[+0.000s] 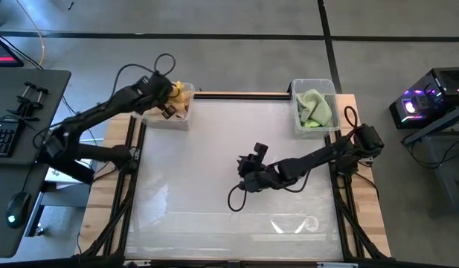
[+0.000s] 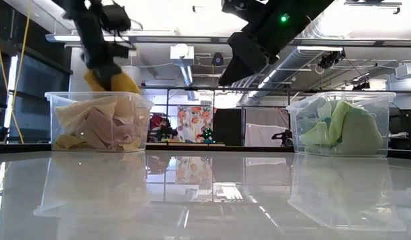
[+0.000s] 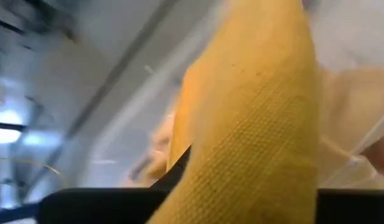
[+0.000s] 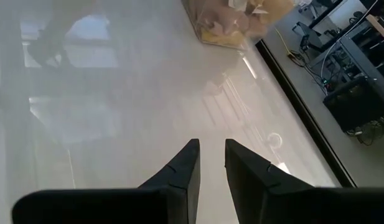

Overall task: Sort towels by color in basket
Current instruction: Put the dark yellow microfiber cloth into the left transparent bin

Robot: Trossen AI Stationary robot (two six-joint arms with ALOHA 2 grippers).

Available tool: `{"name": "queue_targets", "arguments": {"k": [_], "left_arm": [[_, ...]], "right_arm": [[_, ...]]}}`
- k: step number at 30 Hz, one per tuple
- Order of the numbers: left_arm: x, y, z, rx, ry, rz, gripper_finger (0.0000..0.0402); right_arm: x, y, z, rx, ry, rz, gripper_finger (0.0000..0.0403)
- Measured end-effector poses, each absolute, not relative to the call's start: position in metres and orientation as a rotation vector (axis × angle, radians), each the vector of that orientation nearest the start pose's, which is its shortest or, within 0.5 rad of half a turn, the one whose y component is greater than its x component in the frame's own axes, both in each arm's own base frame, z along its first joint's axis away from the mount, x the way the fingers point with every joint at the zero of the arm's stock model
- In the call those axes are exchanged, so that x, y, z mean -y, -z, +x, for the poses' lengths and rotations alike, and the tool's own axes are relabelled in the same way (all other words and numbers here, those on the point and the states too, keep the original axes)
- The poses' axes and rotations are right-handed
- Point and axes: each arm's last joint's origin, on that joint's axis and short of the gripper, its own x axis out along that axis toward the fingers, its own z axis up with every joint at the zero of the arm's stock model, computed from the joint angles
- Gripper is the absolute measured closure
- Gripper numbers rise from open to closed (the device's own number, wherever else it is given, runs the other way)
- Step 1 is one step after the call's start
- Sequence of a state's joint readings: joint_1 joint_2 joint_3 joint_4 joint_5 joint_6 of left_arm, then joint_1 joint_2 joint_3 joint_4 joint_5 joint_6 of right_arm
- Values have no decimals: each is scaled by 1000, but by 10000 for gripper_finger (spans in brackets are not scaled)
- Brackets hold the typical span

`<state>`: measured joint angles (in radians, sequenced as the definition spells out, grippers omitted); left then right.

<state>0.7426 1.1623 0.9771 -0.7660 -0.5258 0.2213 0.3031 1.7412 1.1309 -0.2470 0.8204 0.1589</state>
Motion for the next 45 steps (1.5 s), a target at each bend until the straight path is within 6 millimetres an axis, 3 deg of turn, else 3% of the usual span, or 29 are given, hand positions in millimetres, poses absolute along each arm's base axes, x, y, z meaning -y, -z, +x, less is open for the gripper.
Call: {"name": "queue_targets", "arguments": {"k": [4, 8, 14, 18, 23, 28, 33, 37, 39, 42, 45], "left_arm": [[-174, -265, 159, -1193, -898, -17, 346], [-175, -263, 161, -1191, -867, -31, 276], [-165, -304, 152, -1142, -885, -24, 186], [-157, -332, 143, -1092, -902, -15, 165], [-153, -334, 142, -1047, -827, -36, 172], [-165, -303, 150, -1055, -785, -56, 212], [-177, -271, 158, -1072, -750, -49, 295], [-183, -265, 160, -1066, -740, -65, 375], [-184, -266, 159, -1061, -756, -73, 391], [-183, -270, 155, -1048, -771, -68, 368], [-179, -276, 151, -1023, -787, -55, 307]], "right_arm": [[-86, -206, 347, -693, 539, -316, 332], [-86, -205, 346, -703, 544, -311, 332], [-86, -204, 345, -715, 547, -312, 332], [-86, -204, 345, -714, 548, -309, 332], [-85, -204, 345, -716, 550, -308, 332], [-85, -204, 345, -713, 553, -302, 332], [-85, -204, 345, -713, 553, -302, 332], [-85, -204, 345, -713, 553, -302, 332], [-85, -204, 345, -713, 553, -301, 332], [-85, -204, 345, -710, 556, -292, 332], [-85, -204, 345, -711, 556, -293, 332]]}}
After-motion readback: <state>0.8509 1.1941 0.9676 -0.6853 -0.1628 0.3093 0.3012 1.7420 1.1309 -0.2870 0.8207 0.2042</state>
